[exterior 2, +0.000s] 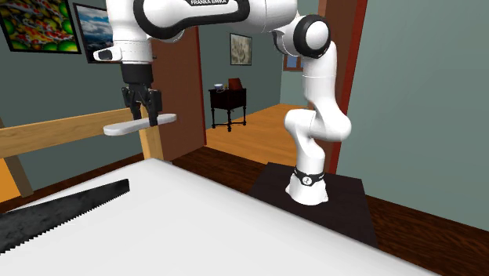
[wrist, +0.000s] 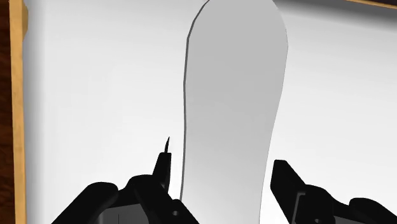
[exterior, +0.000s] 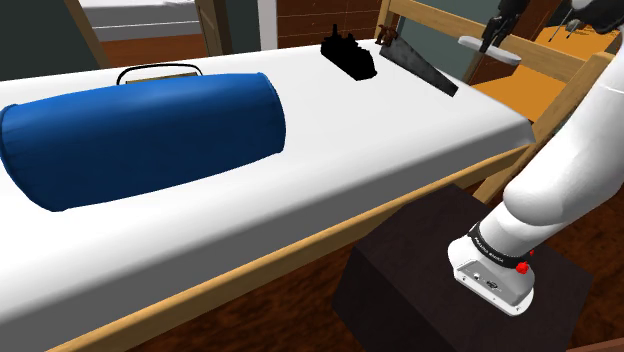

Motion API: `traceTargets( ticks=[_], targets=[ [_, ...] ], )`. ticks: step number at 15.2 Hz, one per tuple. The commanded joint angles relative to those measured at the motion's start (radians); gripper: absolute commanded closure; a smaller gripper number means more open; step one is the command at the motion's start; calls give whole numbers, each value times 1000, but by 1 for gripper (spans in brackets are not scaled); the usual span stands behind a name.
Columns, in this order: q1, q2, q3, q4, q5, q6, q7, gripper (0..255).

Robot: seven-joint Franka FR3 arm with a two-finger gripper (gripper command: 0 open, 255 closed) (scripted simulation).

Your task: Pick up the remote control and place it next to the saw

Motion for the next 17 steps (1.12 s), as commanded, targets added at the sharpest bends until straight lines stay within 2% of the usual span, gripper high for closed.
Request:
traceTargets(
  ticks=[1, 3, 17],
  targets=[
    [-51, 101, -14, 110, 66, -31, -63, 255],
    [-112, 194, -13, 224, 124, -70, -108, 255],
    [-89, 189, -2, 27, 125, 120, -115, 255]
  ],
)
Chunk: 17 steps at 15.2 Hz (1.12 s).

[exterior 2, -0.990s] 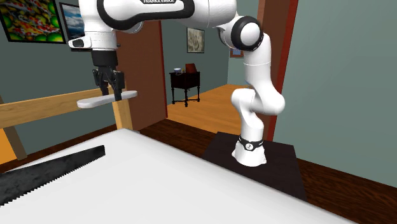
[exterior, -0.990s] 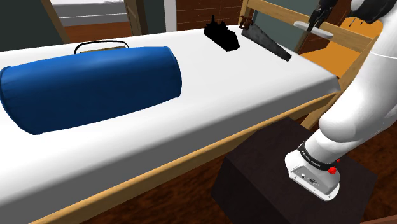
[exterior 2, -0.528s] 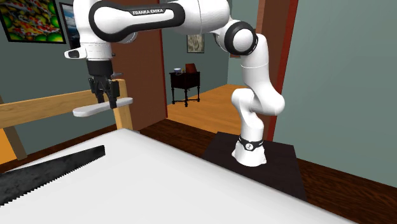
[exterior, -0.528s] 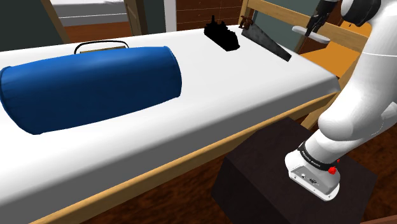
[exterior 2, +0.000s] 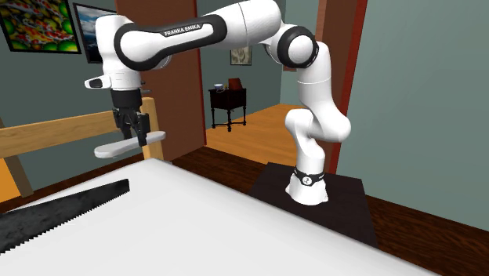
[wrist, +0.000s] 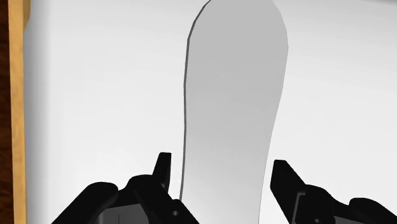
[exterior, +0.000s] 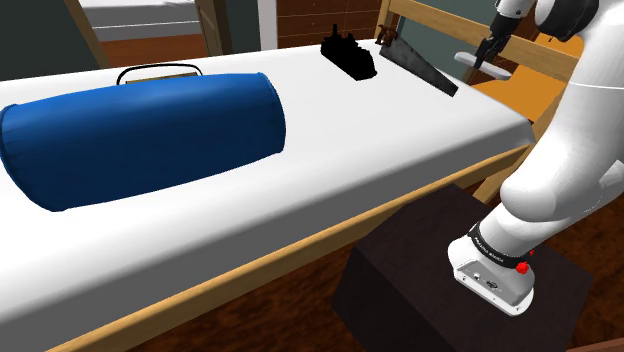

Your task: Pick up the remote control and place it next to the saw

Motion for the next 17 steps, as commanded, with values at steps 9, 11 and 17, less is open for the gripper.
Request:
traceTargets(
  ticks=[9, 11, 17],
  targets=[
    [2, 27, 12, -102, 23, 124, -15, 255],
    [1, 35, 15, -119, 30, 147, -19, 255],
    [-4, 64, 26, -165, 53, 216, -34, 255]
  ],
)
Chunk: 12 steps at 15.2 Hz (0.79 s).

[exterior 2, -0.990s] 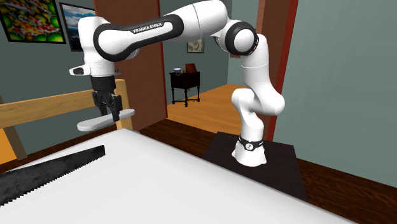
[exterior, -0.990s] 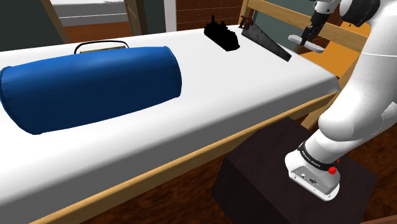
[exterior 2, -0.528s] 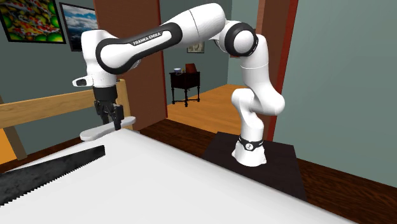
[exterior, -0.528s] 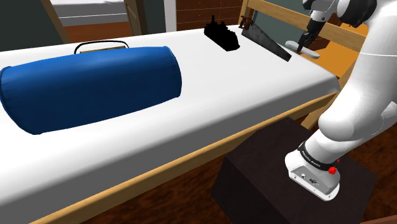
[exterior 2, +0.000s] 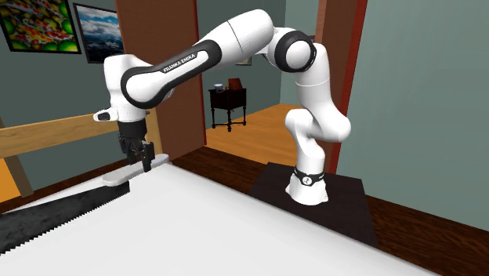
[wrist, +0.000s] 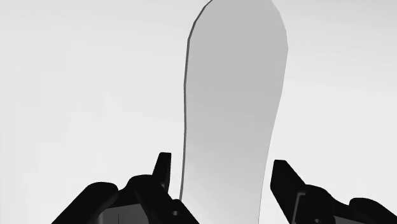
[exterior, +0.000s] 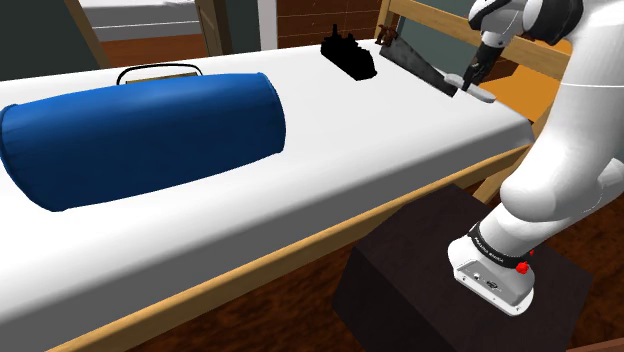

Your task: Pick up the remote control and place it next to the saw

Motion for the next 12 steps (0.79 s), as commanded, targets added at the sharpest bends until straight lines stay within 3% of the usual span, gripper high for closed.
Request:
traceTargets(
  ticks=[1, 8, 12],
  targets=[
    [-2, 10, 4, -15, 8, 24, -5, 255],
    [-13, 54, 23, -57, 43, 102, -27, 255],
    [-13, 54, 23, -57, 43, 102, -27, 255]
  ],
)
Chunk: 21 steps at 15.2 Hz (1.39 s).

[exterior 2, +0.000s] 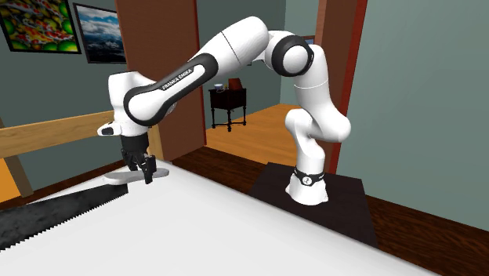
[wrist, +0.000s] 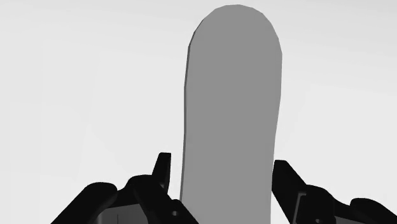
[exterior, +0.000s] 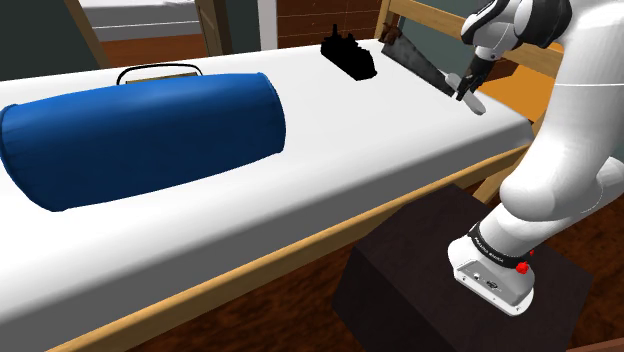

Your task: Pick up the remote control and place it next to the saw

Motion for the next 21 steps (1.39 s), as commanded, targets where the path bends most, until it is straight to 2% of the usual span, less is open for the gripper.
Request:
traceTargets(
  ticks=[1, 4, 5, 10, 14, 21],
  targets=[
    [1, 5, 2, -4, 0, -2, 0, 255],
    [1, 5, 2, -4, 0, -2, 0, 255],
    [-1, 7, 2, -2, 0, -4, -1, 0],
    [1, 5, 2, -4, 0, -2, 0, 0],
    [17, -53, -23, 48, -45, -103, 28, 0],
    [17, -53, -23, 48, -46, -103, 28, 0]
  ],
)
